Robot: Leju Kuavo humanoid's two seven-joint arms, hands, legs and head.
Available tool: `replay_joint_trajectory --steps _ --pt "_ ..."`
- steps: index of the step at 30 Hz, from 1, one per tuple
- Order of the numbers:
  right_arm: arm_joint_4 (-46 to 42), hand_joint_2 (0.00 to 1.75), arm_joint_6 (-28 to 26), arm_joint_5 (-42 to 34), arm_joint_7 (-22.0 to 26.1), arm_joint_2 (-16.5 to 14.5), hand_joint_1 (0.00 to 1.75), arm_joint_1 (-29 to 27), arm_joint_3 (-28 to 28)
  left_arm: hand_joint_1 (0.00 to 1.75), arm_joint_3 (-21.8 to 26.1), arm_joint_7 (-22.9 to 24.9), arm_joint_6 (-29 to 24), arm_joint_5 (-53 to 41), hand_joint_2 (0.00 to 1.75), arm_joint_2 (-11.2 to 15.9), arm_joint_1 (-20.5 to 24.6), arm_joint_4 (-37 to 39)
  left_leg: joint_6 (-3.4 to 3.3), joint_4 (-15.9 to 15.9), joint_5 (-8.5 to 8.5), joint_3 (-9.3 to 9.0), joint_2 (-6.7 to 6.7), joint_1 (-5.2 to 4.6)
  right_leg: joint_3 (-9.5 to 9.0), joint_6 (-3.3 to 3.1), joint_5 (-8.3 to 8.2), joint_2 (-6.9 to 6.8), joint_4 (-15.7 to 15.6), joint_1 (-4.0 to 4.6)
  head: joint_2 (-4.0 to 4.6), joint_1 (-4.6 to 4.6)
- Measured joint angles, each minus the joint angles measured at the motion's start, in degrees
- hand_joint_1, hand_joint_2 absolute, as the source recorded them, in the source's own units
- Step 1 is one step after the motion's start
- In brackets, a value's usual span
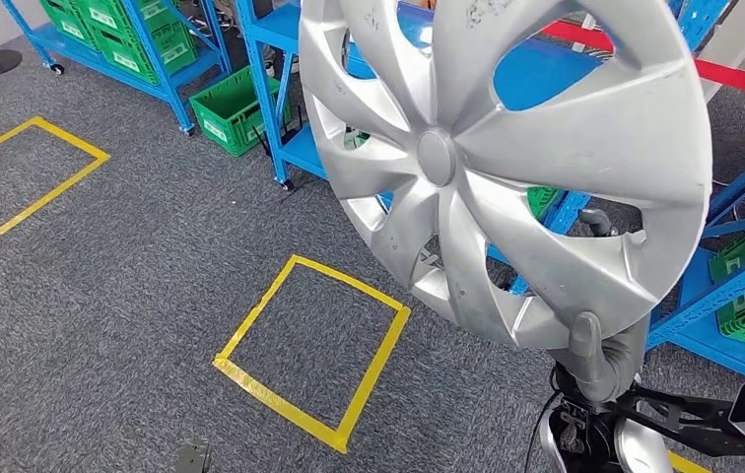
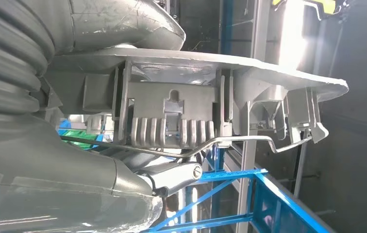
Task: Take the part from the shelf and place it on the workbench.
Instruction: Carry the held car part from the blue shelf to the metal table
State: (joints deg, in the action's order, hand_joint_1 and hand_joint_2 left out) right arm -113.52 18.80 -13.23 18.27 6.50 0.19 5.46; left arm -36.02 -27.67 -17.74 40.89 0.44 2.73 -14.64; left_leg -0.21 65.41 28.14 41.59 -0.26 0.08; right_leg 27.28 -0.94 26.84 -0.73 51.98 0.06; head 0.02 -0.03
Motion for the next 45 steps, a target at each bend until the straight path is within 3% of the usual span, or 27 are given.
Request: replay_joint_trajectory --steps 1,2,3,5,6,8,10,12,14,16,17,18,20,22,24,26,28,31,32,33,34,36,37,39,41,43,45 --pt "0.02 1.75 0.01 -0.01 0.01 -0.04 1.75 -0.03 0.01 0.00 0.00 0.00 -0.01 0.01 1.75 0.07 0.00 0.00 0.56 3.95 1.71 0.63 0.04 0.54 0.74 0.16 -0.35 -0.07 0.34 -0.12 -0.01 0.01" --pt "0.05 1.75 0.02 -0.03 0.02 -0.07 1.75 -0.04 0.01 0.00 0.00 0.00 -0.01 0.01 1.75 0.15 0.00 0.00 1.11 6.59 2.08 0.65 0.08 1.07 1.47 0.41 -0.64 -0.11 0.80 -0.31 -0.01 0.00" --pt "0.10 1.75 0.03 -0.07 0.01 -0.09 1.75 -0.05 0.01 0.00 0.00 0.00 -0.01 0.01 1.75 0.19 0.01 0.00 1.69 7.35 1.31 -0.22 0.13 1.62 2.25 0.69 -0.85 -0.14 1.40 -0.62 -0.01 0.00" --pt "0.18 1.75 0.07 -0.22 -0.02 -0.10 1.75 -0.04 0.03 0.00 0.00 0.00 0.01 0.01 1.75 0.24 0.08 -0.01 3.26 2.77 -1.03 -4.57 0.18 2.78 3.81 1.34 -1.00 -0.14 2.93 -1.30 -0.01 -0.02" --pt "0.20 1.75 0.09 -0.33 -0.03 -0.09 1.75 0.00 0.03 0.00 -0.01 0.00 0.06 0.01 1.75 0.02 0.15 -0.03 3.99 -0.60 -1.29 -7.03 0.02 3.03 4.69 1.80 -0.98 -0.12 3.83 -1.41 -0.01 -0.16" --pt "0.21 1.75 0.18 -0.55 -0.07 -0.06 1.75 0.19 0.11 0.00 -0.01 0.00 0.16 0.04 1.75 -0.24 0.32 -0.07 4.46 -4.82 -0.22 -9.42 -0.55 3.10 6.34 2.99 -1.15 0.05 5.33 -1.29 -0.01 -0.20" --pt "0.34 1.75 0.28 -0.77 -0.12 -0.02 1.75 0.27 0.21 0.00 -0.01 0.01 0.21 0.10 1.75 -0.26 0.24 -0.07 3.52 -5.17 0.07 -8.68 -0.90 2.79 7.67 4.17 -1.84 0.23 5.72 -1.38 -0.01 -0.07" --pt "0.60 1.75 0.33 -0.99 -0.29 0.03 1.75 0.21 0.33 0.00 0.00 0.02 0.21 0.13 1.75 -0.16 0.07 -0.02 2.24 -5.21 -0.52 -7.41 -0.81 2.51 9.20 4.58 -1.16 0.33 6.68 -1.79 0.00 -0.01" --pt "0.86 1.75 0.39 -1.33 -0.67 0.07 1.75 0.26 0.51 0.00 0.03 0.11 0.20 0.16 1.75 -0.01 0.04 0.01 0.70 -5.36 -1.28 -6.21 -0.77 2.03 11.74 3.81 2.46 0.42 12.05 -1.83 -0.01 0.05" --pt "1.17 1.75 0.49 -1.88 -1.03 0.11 1.75 0.33 0.72 0.00 0.06 0.32 0.24 0.18 1.75 0.04 -0.01 0.02 -0.52 -5.39 -2.01 -5.15 -0.66 1.21 14.47 2.94 6.26 0.43 20.06 -1.42 -0.01 0.08" --pt "1.36 1.75 0.54 -2.20 -1.15 0.13 1.75 0.34 0.80 0.00 0.07 0.45 0.25 0.18 1.75 0.04 -0.04 0.02 -1.02 -5.38 -2.36 -4.69 -0.51 0.73 15.05 2.70 7.06 0.44 22.61 -1.11 -0.01 0.09" --pt "1.55 1.75 0.57 -2.55 -1.26 0.14 1.75 0.34 0.90 0.00 0.07 0.54 0.26 0.18 1.75 0.05 -0.07 0.02 -1.48 -5.38 -2.68 -4.29 -0.30 0.20 14.57 2.41 7.02 0.45 23.00 -0.66 0.00 0.09" --pt "1.78 1.75 0.60 -3.10 -1.50 0.18 1.75 0.46 1.09 0.00 0.07 0.64 0.26 0.18 1.75 0.02 -0.08 0.02 -2.23 -5.40 -3.22 -3.86 0.23 -0.80 10.07 1.11 5.41 0.13 17.23 0.88 0.00 0.09" --pt "1.72 1.75 0.59 -3.45 -1.64 0.30 1.75 0.73 1.25 0.00 0.06 0.69 0.25 0.20 1.75 -0.37 -0.08 0.01 -2.53 -5.44 -3.65 -3.74 0.82 -1.25 4.27 -1.13 4.26 -1.19 8.79 2.84 -0.01 -0.12" --pt "1.61 1.75 0.58 -3.66 -1.66 0.39 1.75 1.00 1.36 0.00 0.04 0.75 0.28 0.25 1.75 -0.78 -0.08 0.00 -2.21 -5.57 -4.15 -3.67 1.56 -0.97 2.09 -2.24 3.80 -1.65 4.80 3.86 -0.02 -0.24" --pt "1.60 1.75 0.58 -3.73 -1.68 0.42 1.75 1.09 1.45 0.00 0.03 0.76 0.28 0.34 1.75 -0.91 -0.10 0.02 -1.68 -6.13 -4.66 -3.75 2.12 -0.69 1.88 -2.29 2.49 -0.67 3.14 3.47 -0.01 -0.01" --pt "1.62 1.75 0.58 -3.76 -1.75 0.39 1.75 1.14 1.56 0.00 0.02 0.75 0.24 0.43 1.75 -0.90 -0.11 0.02 -1.19 -5.49 -3.07 -3.54 1.35 -0.63 1.33 -2.38 0.75 0.18 1.36 2.50 0.00 0.11" --pt "1.72 1.75 0.56 -3.82 -1.79 0.16 1.75 1.13 1.75 0.00 0.03 0.75 0.24 0.54 1.75 -0.43 -0.26 0.06 0.41 3.24 3.24 -1.27 0.16 0.15 1.65 -1.87 -0.59 1.21 0.93 1.49 -0.01 0.06" --pt "1.79 1.75 0.53 -3.84 -1.80 0.10 1.75 1.07 1.79 0.00 0.04 0.75 0.24 0.57 1.75 -0.23 -0.30 0.09 1.06 6.17 4.40 -0.73 0.16 0.60 1.92 -1.59 -0.75 1.60 1.15 1.20 0.00 0.03" --pt "1.88 1.75 0.49 -3.84 -1.80 0.09 1.75 1.00 1.80 0.00 0.07 0.75 0.24 0.59 1.75 -0.05 -0.32 0.13 1.70 7.32 4.49 -1.03 0.17 1.08 2.26 -1.33 -0.89 2.03 1.49 0.83 0.01 0.05" --pt "1.98 1.75 0.43 -3.84 -1.81 0.08 1.75 0.95 1.80 0.00 0.09 0.75 0.23 0.61 1.75 0.08 -0.32 0.15 2.36 6.13 3.58 -2.43 0.16 1.60 2.68 -1.06 -0.94 2.53 2.00 0.39 0.00 0.05" --pt "2.07 1.75 0.34 -3.84 -1.82 0.05 1.75 0.92 1.81 0.00 0.11 0.75 0.24 0.61 1.75 0.16 -0.30 0.17 3.76 -0.99 1.40 -7.34 -0.96 2.65 3.88 -0.21 -0.74 3.63 3.53 -0.40 0.00 0.02" --pt "2.09 1.75 0.31 -3.86 -1.82 0.03 1.75 0.95 1.81 0.00 0.11 0.74 0.24 0.61 1.75 0.17 -0.31 0.18 3.92 -3.78 0.75 -9.17 -1.88 2.88 4.60 0.33 -0.60 4.16 4.40 -0.57 -0.01 0.00" --pt "2.09 1.75 0.28 -3.86 -1.82 -0.03 1.75 0.94 1.84 0.00 0.14 0.78 0.24 0.61 1.75 0.18 -0.39 0.22 3.20 -5.51 1.08 -10.07 -3.14 2.78 5.89 1.39 -0.64 5.19 5.64 -0.61 -0.02 0.01" --pt "2.09 1.75 0.26 -3.84 -1.82 -0.04 1.75 0.81 1.86 0.00 0.15 0.81 0.23 0.61 1.75 0.25 -0.41 0.27 1.59 -5.51 0.75 -9.44 -2.28 2.55 6.79 2.33 -1.05 5.99 5.99 -0.80 -0.01 0.07" --pt "2.09 1.75 0.24 -3.85 -1.82 -0.01 1.75 0.74 1.82 0.00 0.16 0.80 0.23 0.60 1.75 0.23 -0.30 0.28 0.22 -5.84 0.14 -9.01 -1.11 2.50 8.19 2.73 -0.30 4.50 7.59 -0.91 -0.01 0.14" --pt "2.09 1.75 0.23 -3.85 -1.81 0.01 1.75 0.76 1.82 0.00 0.17 0.79 0.23 0.60 1.75 0.25 -0.34 0.29 -0.66 -6.02 -0.38 -8.43 0.20 2.38 11.28 2.53 2.82 2.15 13.99 -0.96 -0.01 0.21"
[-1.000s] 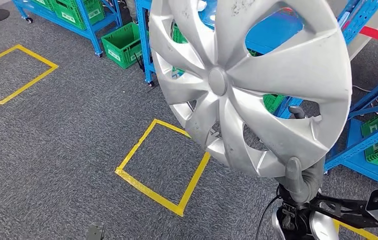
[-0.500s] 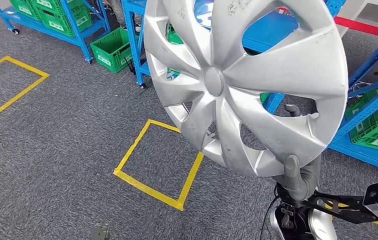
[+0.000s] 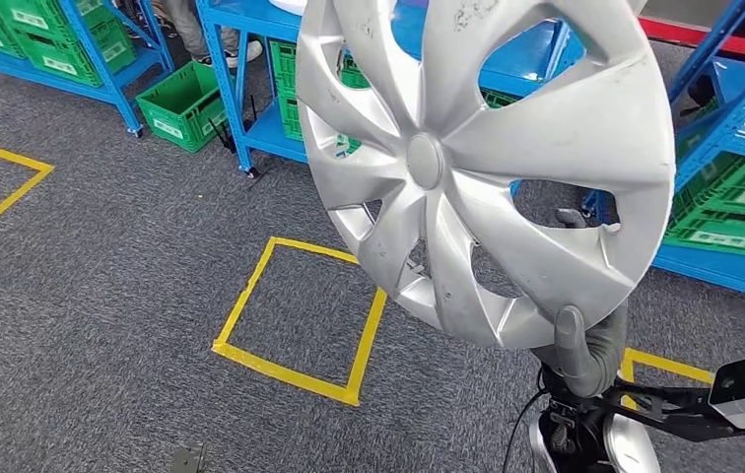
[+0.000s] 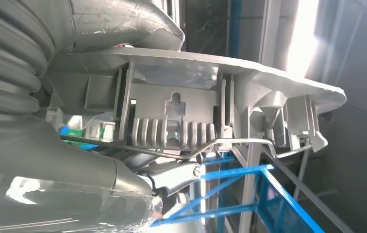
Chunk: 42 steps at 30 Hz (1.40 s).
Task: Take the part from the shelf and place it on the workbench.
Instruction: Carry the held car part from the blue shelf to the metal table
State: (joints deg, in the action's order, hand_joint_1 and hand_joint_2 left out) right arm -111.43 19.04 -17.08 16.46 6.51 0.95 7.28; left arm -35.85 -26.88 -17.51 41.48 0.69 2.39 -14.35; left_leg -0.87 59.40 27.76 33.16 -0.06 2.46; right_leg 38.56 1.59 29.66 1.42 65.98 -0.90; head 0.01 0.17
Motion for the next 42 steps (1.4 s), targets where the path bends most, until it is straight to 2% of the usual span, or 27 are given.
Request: replay_joint_trajectory --steps 2,3,4,6,8,9,12,14,16,17,18,19,20,21,23,24,27,29,32,33,34,35,36,37,39,41,42 --pt "0.05 1.75 0.00 0.00 -0.01 0.01 1.75 -0.04 0.02 0.00 0.00 0.00 0.00 0.00 1.75 0.04 -0.17 0.02 -0.34 0.02 -0.36 0.62 1.41 -0.16 3.15 0.03 3.01 -0.71 7.67 -0.17 0.01 0.01" --pt "0.10 1.75 0.00 0.00 -0.01 0.01 1.75 -0.09 0.02 0.00 0.00 0.00 0.00 0.00 1.75 0.05 -0.23 0.03 -0.34 0.03 -0.51 0.83 2.01 -0.20 3.39 0.28 3.41 -0.80 9.02 -0.25 0.01 -0.01" --pt "0.15 1.75 -0.01 0.01 -0.01 0.02 1.75 -0.11 0.02 0.00 0.00 0.00 0.00 0.00 1.75 0.05 -0.25 0.03 -0.28 0.03 -0.64 0.96 2.55 -0.22 2.38 0.61 2.98 -0.90 7.95 -0.29 0.01 0.00" --pt "0.19 1.75 -0.03 0.01 0.02 0.05 1.75 -0.10 0.01 0.00 0.00 0.00 0.00 0.00 1.75 0.02 -0.19 0.04 -0.02 0.01 -0.89 1.03 3.40 -0.24 -2.88 0.99 0.67 -1.92 -0.32 -0.15 0.01 -0.02" --pt "0.18 1.75 -0.03 0.00 0.06 0.05 1.75 0.02 0.02 0.00 0.00 0.00 0.01 0.02 1.75 -0.02 -0.14 0.04 0.46 -0.01 -1.17 1.13 4.06 -0.41 -6.94 0.65 -0.85 -3.22 -7.44 0.32 0.01 -0.04" --pt "0.17 1.75 -0.02 0.00 0.09 0.06 1.75 0.06 0.02 0.00 0.00 0.00 0.01 0.05 1.75 -0.03 -0.14 0.04 0.77 -0.05 -1.35 1.19 4.34 -0.44 -7.54 0.31 -1.05 -3.52 -8.81 0.59 0.00 -0.05" --pt "0.16 1.75 0.02 0.04 0.13 0.07 1.75 0.04 0.02 0.00 0.00 -0.01 0.01 0.18 1.75 -0.10 -0.15 0.03 1.92 -0.31 -1.68 1.29 4.54 -0.31 -7.27 -0.76 -1.86 -2.66 -9.40 0.76 0.00 -0.10" --pt "0.16 1.75 0.04 0.23 0.24 -0.04 1.75 0.13 0.02 0.00 0.00 -0.05 0.02 0.21 1.75 -0.02 -0.24 0.04 2.29 2.32 0.41 2.35 2.89 -0.23 -7.52 -1.55 -2.66 -2.23 -10.07 0.40 0.00 -0.20" --pt "0.21 1.75 0.03 0.51 0.49 -0.26 1.75 0.23 0.02 0.00 0.00 -0.09 0.02 0.27 1.75 0.11 -0.53 0.09 2.34 9.21 4.41 5.05 0.95 -0.22 -7.46 -1.99 -2.98 -1.86 -10.14 0.46 0.00 -0.27" --pt "0.26 1.75 0.03 0.63 0.59 -0.37 1.75 0.23 0.02 0.00 0.00 -0.09 0.02 0.31 1.75 0.15 -0.68 0.12 2.37 12.69 5.85 6.44 0.51 -0.28 -7.40 -2.09 -3.03 -1.64 -10.09 0.68 0.00 -0.29" --pt "0.32 1.75 0.02 0.74 0.65 -0.43 1.75 0.20 0.02 0.00 0.00 -0.09 0.03 0.34 1.75 0.21 -0.79 0.15 2.31 14.68 6.32 7.20 0.32 -0.33 -7.35 -2.19 -3.09 -1.38 -10.03 0.94 0.00 -0.29" --pt "0.37 1.75 0.02 0.84 0.67 -0.45 1.75 0.18 0.02 0.00 0.00 -0.09 0.03 0.34 1.75 0.25 -0.83 0.17 2.15 14.55 5.69 6.99 0.26 -0.38 -7.32 -2.24 -3.11 -1.11 -9.96 1.18 0.00 -0.30" --pt "0.42 1.75 0.01 0.92 0.68 -0.45 1.75 0.15 0.02 0.00 0.00 -0.08 0.04 0.35 1.75 0.30 -0.84 0.18 1.87 12.14 4.08 5.70 0.22 -0.47 -7.31 -2.28 -3.13 -0.83 -9.86 1.39 0.00 -0.30" --pt "0.44 1.75 0.00 1.01 0.69 -0.46 1.75 0.13 0.02 0.00 -0.01 -0.08 0.04 0.34 1.75 0.36 -0.83 0.19 1.47 8.21 2.14 3.72 0.09 -0.57 -7.30 -2.28 -3.12 -0.58 -9.75 1.54 0.01 -0.31" --pt "0.45 1.75 -0.02 1.13 0.78 -0.46 1.75 0.14 0.01 0.00 -0.02 -0.04 0.04 0.31 1.75 0.47 -0.75 0.19 0.73 1.62 -0.08 0.51 -0.22 -0.85 -6.95 -2.20 -3.13 -0.21 -9.42 2.01 0.01 -0.28" --pt "0.45 1.75 -0.04 1.19 0.84 -0.46 1.75 0.12 -0.01 0.00 -0.02 -0.01 0.05 0.29 1.75 0.49 -0.73 0.20 0.45 0.10 -0.32 -0.10 -0.32 -1.02 -6.70 -2.08 -3.20 -0.10 -9.31 2.14 0.01 -0.26" --pt "0.46 1.75 -0.14 1.34 0.92 -0.41 1.75 -0.03 -0.07 0.00 -0.02 0.16 0.08 0.28 1.75 0.45 -0.75 0.21 -0.31 -0.68 -0.67 0.02 -0.16 -1.13 -6.02 -1.54 -3.29 0.01 -9.04 2.13 0.01 -0.25" --pt "0.46 1.75 -0.25 1.40 0.99 -0.34 1.75 0.00 -0.12 0.00 0.00 0.19 0.09 0.31 1.75 0.41 -0.65 0.21 -0.96 -1.12 -1.18 0.10 0.05 -0.80 -4.57 -1.29 -1.78 -0.21 -6.40 1.93 0.01 -0.16" --pt "0.56 1.75 -0.54 1.60 1.32 -0.26 1.75 0.06 -0.13 0.00 0.00 0.20 0.14 0.46 1.75 0.32 -0.73 0.22 -1.22 -1.22 -1.52 0.52 0.32 -0.71 0.70 -0.92 2.98 -0.63 5.01 0.95 0.00 -0.10" --pt "0.64 1.75 -0.65 1.80 1.40 -0.25 1.75 0.04 -0.11 0.00 0.00 0.20 0.15 0.51 1.75 0.30 -0.79 0.23 -1.15 -1.22 -1.60 0.62 0.42 -0.72 1.84 -0.59 3.77 -0.71 7.61 0.64 0.00 -0.10" --pt "0.71 1.75 -0.80 2.13 1.45 -0.23 1.75 0.03 -0.11 0.00 0.00 0.20 0.13 0.55 1.75 0.30 -0.82 0.25 -1.06 -1.22 -1.68 0.69 0.50 -0.72 1.81 -0.10 3.66 -0.78 7.93 0.38 0.00 -0.10" --pt "0.75 1.75 -0.96 2.53 1.48 -0.22 1.75 0.04 -0.11 0.00 0.00 0.20 0.11 0.55 1.75 0.30 -0.82 0.25 -0.96 -1.21 -1.75 0.71 0.55 -0.71 0.50 0.43 2.68 -0.88 5.70 0.19 0.01 -0.10" --pt "0.76 1.75 -1.13 2.93 1.49 -0.20 1.75 0.06 -0.11 0.00 0.00 0.20 0.10 0.56 1.75 0.29 -0.80 0.26 -0.82 -1.22 -1.84 0.70 0.58 -0.72 -1.91 0.81 1.18 -1.05 1.39 0.12 0.01 -0.10" --pt "0.76 1.75 -1.29 3.26 1.52 -0.17 1.75 0.13 -0.11 0.00 0.00 0.20 0.09 0.57 1.75 0.23 -0.79 0.26 -0.66 -1.22 -1.94 0.72 0.58 -0.69 -4.47 0.85 -0.16 -1.27 -3.34 0.19 0.01 -0.11" --pt "0.76 1.75 -1.54 3.70 1.70 -0.13 1.75 0.29 -0.09 0.00 0.00 0.20 0.08 0.63 1.75 0.09 -0.75 0.26 -0.09 -1.25 -2.18 0.86 0.59 -0.71 -7.55 0.20 -1.73 -1.60 -9.18 0.65 0.01 -0.14" --pt "0.76 1.75 -1.74 4.08 1.97 -0.07 1.75 0.42 -0.08 0.00 0.00 0.20 0.05 0.69 1.75 -0.08 -0.75 0.26 0.69 -1.55 -2.53 0.92 0.60 -0.58 -7.73 -0.69 -2.09 -1.62 -9.92 1.12 0.01 -0.17" --pt "0.76 1.75 -1.80 4.23 2.05 -0.05 1.75 0.44 -0.07 0.00 0.00 0.19 0.03 0.72 1.75 -0.10 -0.74 0.26 1.04 -1.62 -2.64 0.93 0.58 -0.46 -7.92 -1.14 -2.47 -1.65 -10.46 0.95 0.01 -0.21"
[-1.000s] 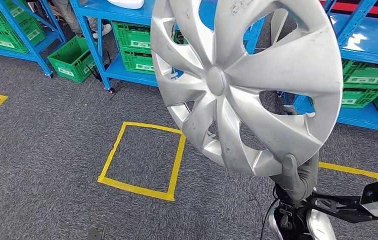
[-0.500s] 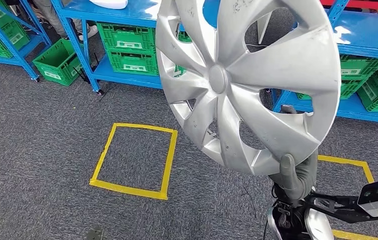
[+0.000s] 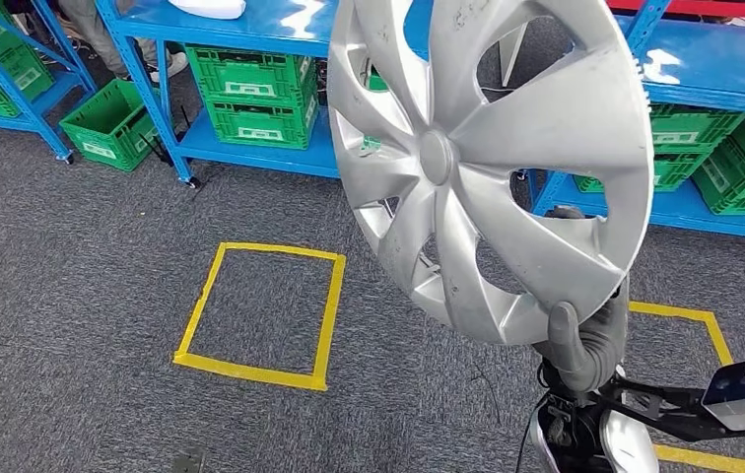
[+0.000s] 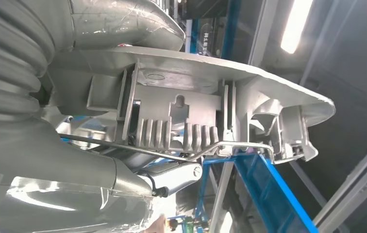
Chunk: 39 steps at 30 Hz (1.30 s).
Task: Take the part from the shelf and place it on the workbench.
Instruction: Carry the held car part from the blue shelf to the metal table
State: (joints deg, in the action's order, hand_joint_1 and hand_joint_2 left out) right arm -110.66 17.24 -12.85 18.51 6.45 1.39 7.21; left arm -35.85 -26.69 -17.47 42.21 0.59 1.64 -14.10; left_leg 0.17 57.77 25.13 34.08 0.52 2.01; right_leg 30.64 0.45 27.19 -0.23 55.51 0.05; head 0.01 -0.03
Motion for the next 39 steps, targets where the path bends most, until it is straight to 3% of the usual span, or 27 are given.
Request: replay_joint_trajectory --steps 2,3,5,6,7,8,11,13,15,17,18,20,21,22,23,24,26,28,30,31,33,35,36,37,38,39 --pt "0.00 1.75 -0.07 0.17 0.07 -0.01 1.75 0.08 0.05 0.00 0.00 -0.02 -0.02 0.05 1.75 0.05 -0.02 0.01 0.43 1.60 1.24 0.74 -0.19 0.00 -0.52 -0.88 -0.91 -0.31 -1.27 -0.34 0.00 -0.10" --pt "0.00 1.75 -0.09 0.20 0.12 -0.04 1.75 0.11 0.09 0.00 0.00 -0.04 -0.03 0.12 1.75 0.14 -0.05 0.02 0.53 4.15 2.87 1.82 -0.29 -0.03 -0.74 -1.21 -1.30 -0.55 -1.74 -0.56 0.00 -0.23" --pt "0.05 1.75 -0.19 0.24 0.23 -0.12 1.75 0.15 0.15 0.00 -0.01 -0.05 -0.04 0.29 1.75 0.22 -0.18 0.10 0.79 11.38 6.73 4.90 -0.45 -0.06 -0.62 -1.50 -1.49 -1.07 -1.73 -0.41 0.01 -0.43" --pt "0.14 1.75 -0.27 0.27 0.25 -0.16 1.75 0.13 0.22 0.00 -0.02 -0.06 -0.05 0.39 1.75 0.29 -0.29 0.16 0.97 14.25 7.84 6.08 -0.47 -0.02 -0.52 -1.49 -1.49 -1.32 -1.65 -0.37 0.01 -0.44" --pt "0.26 1.75 -0.37 0.31 0.25 -0.20 1.75 0.10 0.32 0.00 -0.02 -0.07 -0.08 0.44 1.75 0.36 -0.42 0.21 1.16 15.28 7.92 6.41 -0.46 0.07 -0.41 -1.45 -1.50 -1.61 -1.53 -0.37 0.00 -0.46" --pt "0.38 1.75 -0.44 0.35 0.25 -0.22 1.75 0.06 0.42 0.00 -0.01 -0.08 -0.11 0.47 1.75 0.44 -0.52 0.26 1.36 14.16 7.03 5.66 -0.34 0.23 -0.30 -1.36 -1.49 -1.92 -1.36 -0.46 -0.01 -0.46" --pt "0.60 1.75 -0.62 0.37 0.27 -0.24 1.75 0.08 0.58 0.00 -0.01 -0.19 -0.17 0.51 1.75 0.46 -0.44 0.27 2.08 4.16 3.03 0.12 2.01 0.93 0.35 -0.22 -0.74 -2.89 0.34 -0.41 0.00 -0.45" --pt "0.63 1.75 -0.77 0.46 0.33 -0.21 1.75 0.13 0.69 0.00 -0.01 -0.30 -0.16 0.56 1.75 0.20 -0.24 0.23 1.46 1.81 2.55 -0.79 2.59 0.85 0.89 0.59 -0.10 -3.53 1.43 -0.01 0.00 -0.12" --pt "0.64 1.75 -0.87 0.56 0.39 -0.16 1.75 0.13 0.85 0.00 0.00 -0.37 -0.18 0.60 1.75 0.15 -0.18 0.22 0.25 1.98 2.24 -0.23 1.30 0.51 1.13 1.01 -0.02 -4.19 1.54 -0.22 -0.01 0.17" --pt "0.65 1.75 -0.94 0.58 0.43 -0.11 1.75 0.14 0.95 0.00 0.01 -0.42 -0.20 0.64 1.75 0.19 -0.22 0.24 -0.55 1.88 1.78 0.09 0.25 0.42 1.98 1.23 1.04 -3.30 3.12 -0.61 0.00 0.15" --pt "0.67 1.75 -0.98 0.60 0.48 -0.08 1.75 0.14 0.98 0.00 0.01 -0.44 -0.22 0.66 1.75 0.21 -0.23 0.24 -0.89 1.82 1.56 0.28 -0.31 0.40 3.21 1.10 2.47 -2.34 5.73 -0.73 0.00 0.17" --pt "0.75 1.75 -1.00 0.61 0.57 -0.01 1.75 0.12 1.06 0.00 0.01 -0.47 -0.24 0.66 1.75 0.21 -0.22 0.24 -1.37 1.82 1.24 0.76 -1.50 0.18 6.97 0.57 6.06 -0.74 13.83 -0.77 0.00 0.16" --pt "0.85 1.75 -1.00 0.61 0.61 0.04 1.75 0.12 1.11 0.00 0.01 -0.48 -0.26 0.66 1.75 0.21 -0.26 0.25 -1.53 1.83 1.13 0.97 -2.19 0.00 8.68 0.42 7.30 -0.50 17.40 -0.76 -0.01 0.16" --pt "0.98 1.75 -1.00 0.61 0.62 0.08 1.75 0.11 1.17 0.00 0.00 -0.48 -0.29 0.66 1.75 0.23 -0.33 0.26 -1.65 1.83 1.04 1.09 -2.89 -0.20 9.50 0.38 7.67 -0.40 19.06 -0.73 0.00 0.16" --pt "1.10 1.75 -1.01 0.61 0.64 0.11 1.75 0.11 1.23 0.00 0.00 -0.48 -0.32 0.69 1.75 0.25 -0.39 0.27 -1.74 1.83 0.96 1.15 -3.63 -0.45 9.23 0.39 7.15 -0.25 18.44 -0.65 0.00 0.16" --pt "1.18 1.75 -1.01 0.60 0.67 0.14 1.75 0.14 1.27 0.00 0.00 -0.49 -0.34 0.74 1.75 0.26 -0.42 0.28 -1.81 1.81 0.86 1.16 -4.39 -0.74 7.84 0.26 5.84 0.18 15.49 -0.44 0.00 0.16" --pt "1.22 1.75 -1.02 0.57 0.78 0.21 1.75 0.25 1.34 0.00 0.01 -0.56 -0.37 0.82 1.75 0.10 -0.36 0.28 -1.86 1.74 0.61 1.22 -5.82 -1.09 3.77 -1.02 2.52 3.00 7.02 0.45 0.00 0.08" --pt "1.23 1.75 -1.03 0.50 0.89 0.31 1.75 0.46 1.38 0.00 0.02 -0.66 -0.42 0.86 1.75 -0.20 -0.26 0.28 -1.61 1.65 0.30 1.44 -7.16 -1.15 1.57 -2.40 0.66 5.24 2.52 1.18 -0.01 0.06" --pt "1.27 1.75 -1.06 0.43 0.93 0.38 1.75 0.67 1.43 0.00 0.01 -0.75 -0.46 0.87 1.75 -0.34 -0.38 0.29 -1.02 1.35 -0.08 1.62 -8.55 -1.16 1.24 -2.70 0.21 4.51 1.92 1.28 0.00 0.15" --pt "1.29 1.75 -1.11 0.40 0.92 0.38 1.75 0.75 1.46 0.00 0.00 -0.79 -0.46 0.86 1.75 -0.28 -0.52 0.30 -0.81 1.45 -0.03 1.77 -8.32 -1.26 0.93 -2.67 -0.10 3.71 1.32 1.08 0.00 0.13" --pt "1.30 1.75 -1.21 0.33 0.95 0.34 1.75 0.81 1.52 0.00 0.00 -0.87 -0.51 0.84 1.75 -0.14 -0.63 0.32 -0.47 3.99 1.80 3.01 -5.40 -1.61 0.28 -2.67 -0.71 2.12 0.00 0.67 0.00 0.05" --pt "1.33 1.75 -1.30 0.27 0.99 0.29 1.75 0.82 1.54 0.00 0.00 -0.93 -0.54 0.81 1.75 0.03 -0.52 0.32 -0.04 10.50 5.49 6.05 -1.97 -1.50 0.09 -2.85 -0.82 0.58 -0.38 0.63 -0.01 -0.01" --pt "1.39 1.75 -1.33 0.27 0.99 0.28 1.75 0.80 1.54 0.00 0.00 -0.93 -0.54 0.81 1.75 0.11 -0.49 0.33 0.30 13.90 6.90 7.67 -1.36 -1.29 0.14 -2.93 -0.79 -0.20 -0.35 0.68 -0.01 0.01" --pt "1.48 1.75 -1.34 0.27 0.98 0.26 1.75 0.77 1.55 0.00 0.00 -0.93 -0.54 0.81 1.75 0.19 -0.51 0.33 0.61 15.93 7.42 8.61 -1.08 -1.05 0.19 -2.94 -0.73 -0.97 -0.32 0.71 0.00 -0.01" --pt "1.59 1.75 -1.35 0.27 0.96 0.25 1.75 0.75 1.57 0.00 0.00 -0.93 -0.54 0.81 1.75 0.26 -0.54 0.33 0.93 15.89 6.90 8.50 -0.83 -0.82 0.23 -2.87 -0.68 -1.69 -0.27 0.69 0.01 -0.01" --pt "1.69 1.75 -1.35 0.27 0.94 0.23 1.75 0.73 1.58 0.00 0.00 -0.93 -0.54 0.81 1.75 0.35 -0.56 0.33 1.20 13.63 5.47 7.19 -0.40 -0.61 0.26 -2.69 -0.55 -2.37 -0.13 0.64 0.01 -0.02"
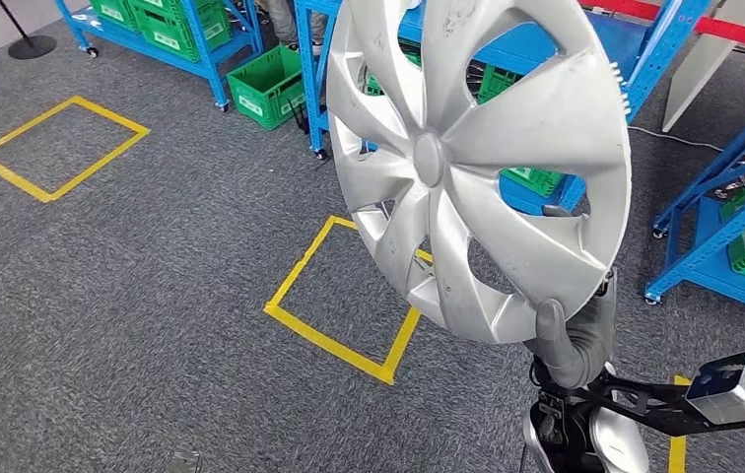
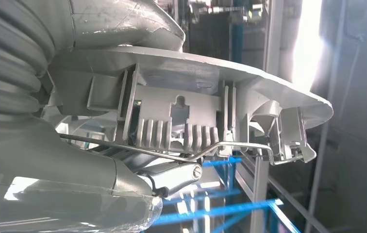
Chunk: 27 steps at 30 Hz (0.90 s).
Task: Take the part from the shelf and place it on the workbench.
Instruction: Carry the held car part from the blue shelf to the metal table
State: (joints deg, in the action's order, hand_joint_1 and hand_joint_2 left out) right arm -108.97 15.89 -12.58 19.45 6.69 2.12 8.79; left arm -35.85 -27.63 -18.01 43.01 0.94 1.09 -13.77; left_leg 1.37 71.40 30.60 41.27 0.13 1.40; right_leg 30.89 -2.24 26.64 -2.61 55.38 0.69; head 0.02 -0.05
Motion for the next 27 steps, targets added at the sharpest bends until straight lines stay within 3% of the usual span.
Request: replay_joint_trajectory --steps 2,3,4,7,9,11,13,14,15,16,18,20,22,24,26,27 --pt "0.10 1.75 0.00 -0.01 0.00 -0.02 1.75 0.00 0.02 0.00 0.00 0.02 0.02 0.01 1.75 0.13 0.07 0.00 0.25 -7.57 -3.10 -4.42 2.00 0.18 0.08 0.62 0.52 -1.13 0.65 0.12 0.00 -0.01" --pt "0.13 1.75 0.00 -0.01 -0.01 -0.03 1.75 0.03 0.03 0.00 0.00 0.05 0.03 0.03 1.75 0.14 0.15 0.00 0.01 -10.30 -3.95 -5.96 2.70 0.13 0.16 0.99 0.86 -1.62 1.10 0.29 -0.01 0.03" --pt "0.15 1.75 0.00 -0.01 -0.01 -0.03 1.75 0.08 0.07 0.00 0.00 0.09 0.04 0.07 1.75 0.13 0.21 0.00 -0.34 -11.76 -4.25 -6.70 3.06 0.01 0.24 1.29 1.12 -2.07 1.45 0.48 -0.01 0.05" --pt "0.26 1.75 0.00 -0.04 -0.02 -0.02 1.75 0.25 0.27 0.00 0.01 0.17 0.03 0.24 1.75 0.15 0.18 0.01 -1.56 -12.30 -4.62 -6.39 1.54 -0.06 0.47 1.97 1.48 -3.13 1.85 0.58 -0.01 0.07" --pt "0.29 1.75 -0.01 -0.06 -0.01 -0.01 1.75 0.31 0.39 0.00 0.01 0.17 0.01 0.30 1.75 0.14 0.18 0.02 -2.29 -12.55 -5.09 -6.17 0.43 0.30 1.63 2.27 3.03 -1.29 4.20 0.19 -0.01 0.14" --pt "0.41 1.75 -0.02 -0.08 0.00 0.05 1.75 0.29 0.46 0.00 0.01 0.15 0.00 0.31 1.75 0.08 0.26 0.03 -2.76 -12.61 -5.44 -5.77 -0.72 0.46 4.69 2.30 6.27 1.35 10.97 -0.44 -0.01 0.20" --pt "0.74 1.75 -0.02 -0.08 0.00 0.10 1.75 0.22 0.59 0.00 0.01 0.14 -0.01 0.32 1.75 0.03 0.23 0.04 -2.82 -12.59 -5.66 -5.39 -2.06 0.48 7.75 2.61 8.62 2.06 17.73 -0.99 -0.02 0.20" --pt "0.93 1.75 -0.02 -0.08 -0.01 0.12 1.75 0.19 0.66 0.00 0.02 0.15 -0.01 0.33 1.75 0.02 0.18 0.06 -2.73 -12.58 -5.77 -5.29 -2.80 0.50 7.99 3.03 8.53 2.13 18.38 -1.25 -0.01 0.20" --pt "1.08 1.75 -0.02 -0.08 -0.01 0.15 1.75 0.17 0.72 0.00 0.02 0.15 -0.02 0.34 1.75 0.02 0.15 0.07 -2.60 -12.58 -5.87 -5.24 -3.57 0.54 7.17 3.56 7.59 2.26 16.76 -1.49 -0.02 0.20" --pt "1.17 1.75 -0.03 -0.08 -0.01 0.18 1.75 0.18 0.74 0.00 0.02 0.15 -0.02 0.36 1.75 0.00 0.13 0.08 -2.43 -12.57 -5.99 -5.22 -4.34 0.59 5.37 4.09 5.99 2.72 13.09 -1.71 -0.01 0.20" --pt "1.20 1.75 -0.03 -0.09 -0.01 0.20 1.75 0.24 0.78 0.00 0.02 0.14 -0.02 0.36 1.75 -0.07 0.16 0.09 -1.91 -12.59 -6.28 -5.03 -5.66 0.71 1.71 4.49 3.20 4.91 5.31 -1.94 -0.01 0.20" --pt "1.21 1.75 -0.03 -0.09 0.00 0.21 1.75 0.27 0.83 0.00 0.02 0.13 -0.02 0.37 1.75 -0.13 0.13 0.10 -1.15 -12.67 -6.69 -4.59 -6.70 0.88 0.39 4.14 2.24 6.08 2.37 -1.68 -0.02 0.18" --pt "1.26 1.75 -0.03 -0.10 -0.01 0.21 1.75 0.31 0.86 0.00 0.01 0.13 -0.02 0.37 1.75 -0.14 -0.05 0.16 -0.27 -12.93 -7.10 -4.21 -7.59 1.14 0.39 3.39 1.79 5.01 2.24 -1.45 -0.02 0.16" --pt "1.32 1.75 -0.04 -0.10 0.01 0.14 1.75 0.44 0.88 0.00 0.01 0.13 -0.01 0.37 1.75 -0.11 -0.22 0.25 0.24 -11.50 -6.05 -3.21 -5.65 0.97 0.17 2.36 1.21 3.70 1.52 -1.55 -0.02 0.10" --pt "1.40 1.75 -0.04 -0.10 0.04 0.06 1.75 0.54 0.89 0.00 0.00 0.14 0.02 0.37 1.75 -0.07 -0.21 0.28 0.30 -5.61 -2.67 -0.55 -2.16 0.64 0.05 1.53 0.95 2.26 1.13 -1.32 -0.02 0.05" --pt "1.48 1.75 -0.04 -0.09 0.04 0.02 1.75 0.55 0.90 0.00 0.00 0.14 0.04 0.38 1.75 -0.07 -0.18 0.28 0.31 -1.67 -0.84 1.08 -1.23 0.62 0.08 1.25 0.95 1.53 1.14 -1.08 -0.02 0.03"
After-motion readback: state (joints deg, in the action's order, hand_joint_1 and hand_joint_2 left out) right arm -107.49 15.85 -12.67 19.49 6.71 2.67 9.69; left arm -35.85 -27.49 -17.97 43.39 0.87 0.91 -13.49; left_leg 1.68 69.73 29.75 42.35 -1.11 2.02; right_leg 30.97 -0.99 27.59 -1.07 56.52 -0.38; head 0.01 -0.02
